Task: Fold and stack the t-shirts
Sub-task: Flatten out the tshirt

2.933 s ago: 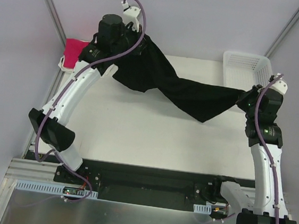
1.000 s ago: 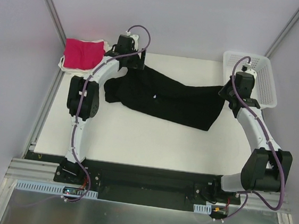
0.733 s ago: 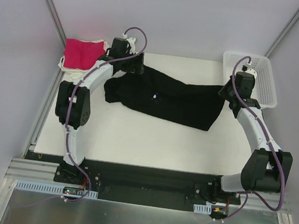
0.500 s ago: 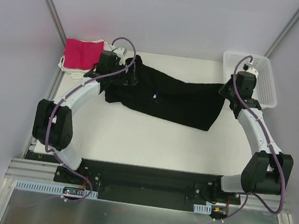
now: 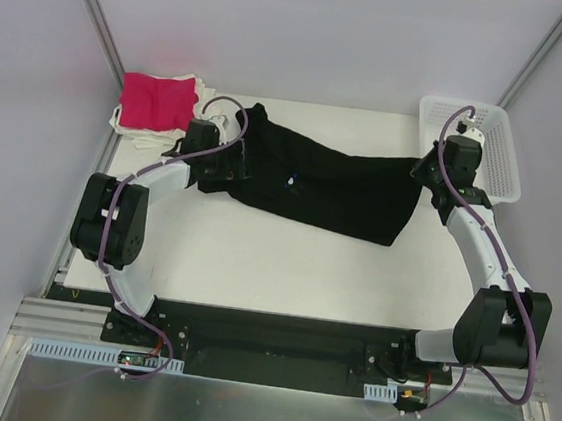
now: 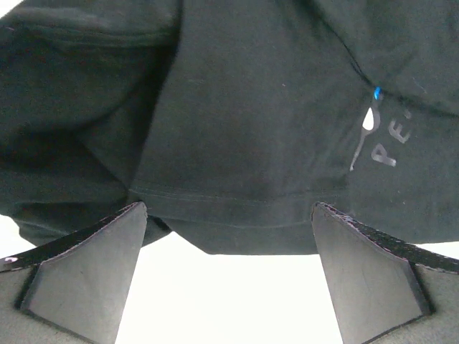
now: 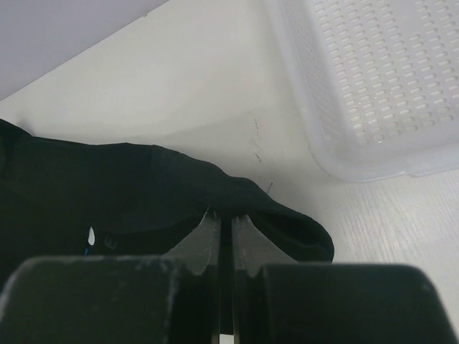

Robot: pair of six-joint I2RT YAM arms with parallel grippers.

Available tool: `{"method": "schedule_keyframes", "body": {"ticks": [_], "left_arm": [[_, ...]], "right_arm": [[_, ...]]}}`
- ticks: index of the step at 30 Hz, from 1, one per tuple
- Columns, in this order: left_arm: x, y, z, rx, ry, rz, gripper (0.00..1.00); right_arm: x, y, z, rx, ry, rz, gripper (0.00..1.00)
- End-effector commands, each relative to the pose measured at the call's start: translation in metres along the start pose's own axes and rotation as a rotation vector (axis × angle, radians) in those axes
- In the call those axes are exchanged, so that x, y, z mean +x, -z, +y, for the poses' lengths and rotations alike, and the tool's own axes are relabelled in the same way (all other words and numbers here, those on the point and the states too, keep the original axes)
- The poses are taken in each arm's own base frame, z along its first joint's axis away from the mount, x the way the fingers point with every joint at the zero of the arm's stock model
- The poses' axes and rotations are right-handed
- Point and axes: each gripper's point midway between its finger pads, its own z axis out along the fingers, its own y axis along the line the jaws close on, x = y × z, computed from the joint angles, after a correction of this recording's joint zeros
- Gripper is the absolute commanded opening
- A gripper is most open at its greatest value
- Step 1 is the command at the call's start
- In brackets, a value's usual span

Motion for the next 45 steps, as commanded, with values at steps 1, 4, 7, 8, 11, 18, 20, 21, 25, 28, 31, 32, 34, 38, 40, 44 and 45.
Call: {"method": "schedule_keyframes", "body": {"ticks": [1,4,7,8,11,18,20,21,25,28,31,32,34,38,40,44,45], "left_arm": [[-0.036,0.006,-0.001,0.012,-0.010,-0.092,0.97],[-0.038,0.008,0.008,-0.021,-0.014,-0.089,0.98],[-0.037,0.008,0.015,-0.036,-0.010,-0.085,0.97],[-0.036,0.007,0.017,-0.041,-0.007,-0.083,0.97],[-0.032,0.003,0.018,-0.038,0.000,-0.069,0.97],[-0.023,-0.006,0.021,-0.031,0.012,-0.037,0.96],[-0.022,-0.009,0.021,-0.025,0.014,-0.026,0.96],[-0.020,-0.011,0.021,-0.025,0.018,-0.022,0.96],[-0.023,-0.012,0.018,-0.005,0.025,-0.020,0.90],[-0.029,-0.011,0.011,0.019,0.021,-0.028,0.83],[-0.034,-0.009,0.009,0.026,0.019,-0.038,0.74],[-0.034,-0.008,0.009,0.025,0.019,-0.040,0.70],[-0.035,-0.008,0.007,0.035,0.021,-0.040,0.56],[-0.032,-0.009,0.007,0.036,0.024,-0.025,0.40],[-0.029,-0.011,0.006,0.041,0.028,-0.017,0.36],[-0.029,-0.011,0.004,0.051,0.031,-0.005,0.23],[-0.028,-0.011,0.004,0.051,0.032,0.003,0.20]], "right_arm": [[-0.019,0.010,0.008,-0.027,-0.014,-0.074,0.00],[-0.020,0.009,0.007,-0.021,-0.011,-0.075,0.01],[-0.020,0.006,0.008,-0.018,-0.011,-0.073,0.01],[-0.020,0.006,0.008,-0.018,-0.010,-0.073,0.01],[-0.020,0.005,0.009,-0.020,-0.010,-0.071,0.00],[-0.021,0.006,0.007,-0.012,-0.009,-0.075,0.01],[-0.021,0.006,0.007,-0.012,-0.010,-0.075,0.01],[-0.021,0.006,0.007,-0.012,-0.009,-0.075,0.01],[-0.020,0.006,0.006,-0.008,-0.005,-0.073,0.01],[-0.017,0.004,0.005,-0.005,-0.005,-0.064,0.01],[-0.016,0.002,0.004,-0.004,-0.007,-0.062,0.01],[-0.015,0.001,0.004,-0.002,-0.006,-0.058,0.01],[-0.014,0.001,0.005,-0.004,-0.004,-0.055,0.00],[-0.014,0.000,0.003,0.002,-0.006,-0.056,0.01],[-0.014,0.000,0.003,0.003,-0.004,-0.056,0.01],[-0.015,-0.001,0.004,0.002,-0.006,-0.054,0.01],[-0.014,-0.002,0.004,0.001,-0.004,-0.054,0.00]]}}
